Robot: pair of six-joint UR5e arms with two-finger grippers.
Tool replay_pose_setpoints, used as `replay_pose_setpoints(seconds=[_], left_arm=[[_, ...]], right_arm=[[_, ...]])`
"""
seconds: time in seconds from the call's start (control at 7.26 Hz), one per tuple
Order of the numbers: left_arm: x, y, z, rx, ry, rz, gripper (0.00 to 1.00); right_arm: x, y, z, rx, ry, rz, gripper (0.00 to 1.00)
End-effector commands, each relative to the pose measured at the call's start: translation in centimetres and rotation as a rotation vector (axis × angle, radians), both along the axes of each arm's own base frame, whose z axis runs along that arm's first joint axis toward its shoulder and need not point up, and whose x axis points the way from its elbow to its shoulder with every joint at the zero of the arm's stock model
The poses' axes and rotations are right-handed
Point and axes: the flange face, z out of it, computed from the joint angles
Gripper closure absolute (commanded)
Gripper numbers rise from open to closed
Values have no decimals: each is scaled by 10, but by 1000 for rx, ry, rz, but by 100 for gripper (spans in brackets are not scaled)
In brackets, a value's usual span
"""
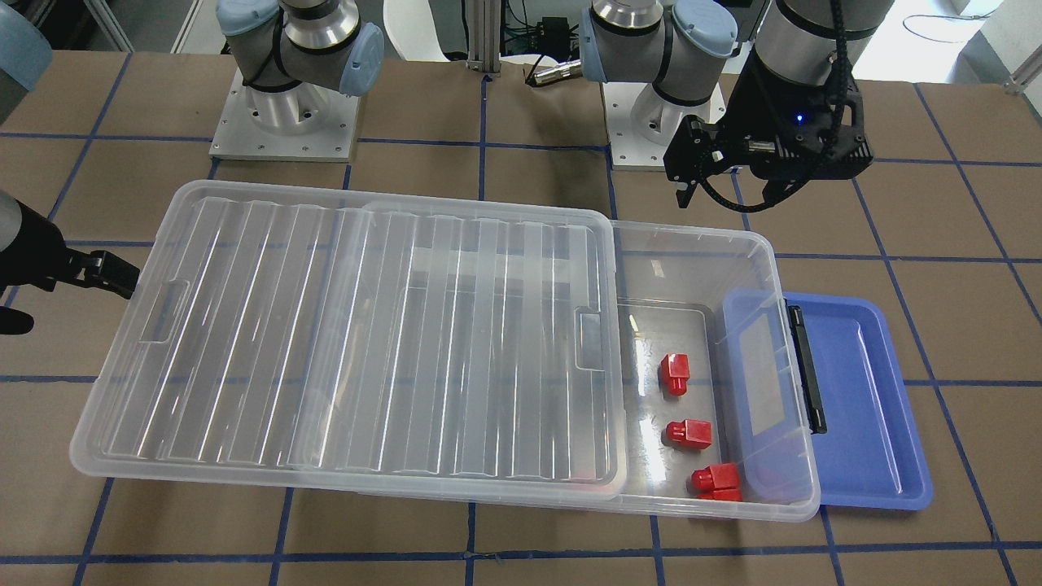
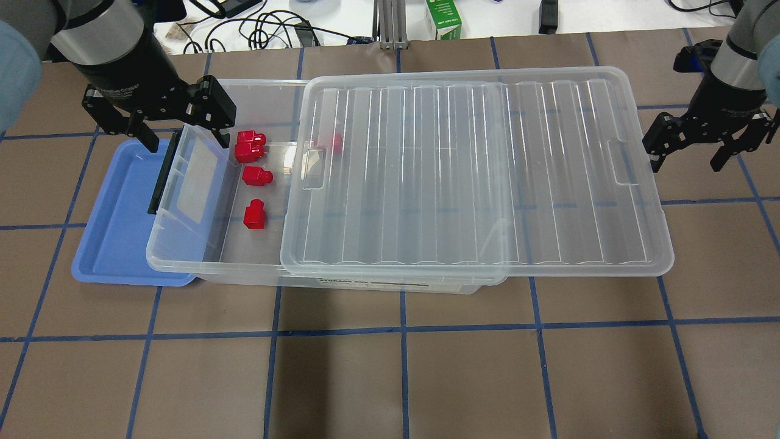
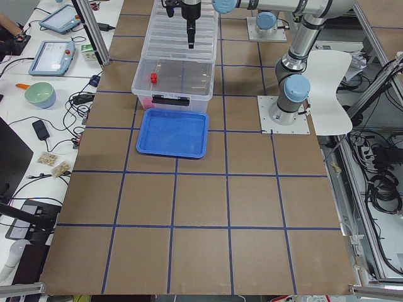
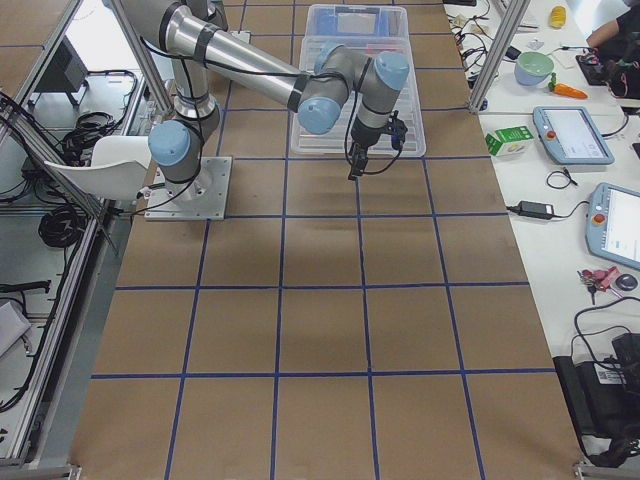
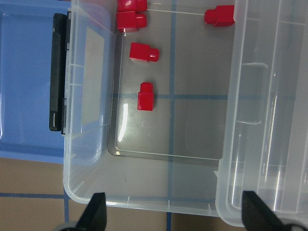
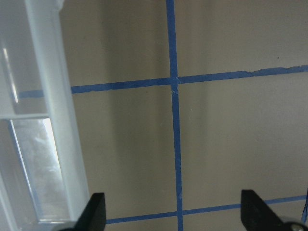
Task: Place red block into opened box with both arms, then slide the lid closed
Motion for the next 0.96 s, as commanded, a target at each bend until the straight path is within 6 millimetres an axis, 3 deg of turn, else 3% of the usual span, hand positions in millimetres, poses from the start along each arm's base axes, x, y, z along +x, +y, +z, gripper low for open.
replay_pose_setpoints(seconds=[0.0,0.41,0.83], left_arm=[[-1,1,2,2,8,2,0],[-1,1,0,4,-4,0,0],[-1,1,0,5,-4,0,0]], right_arm=[[21,-3,1,-6,-6,58,0],[46,-8,2,-31,-1,93,0],[96,-20,-3,-83,13,182,0]])
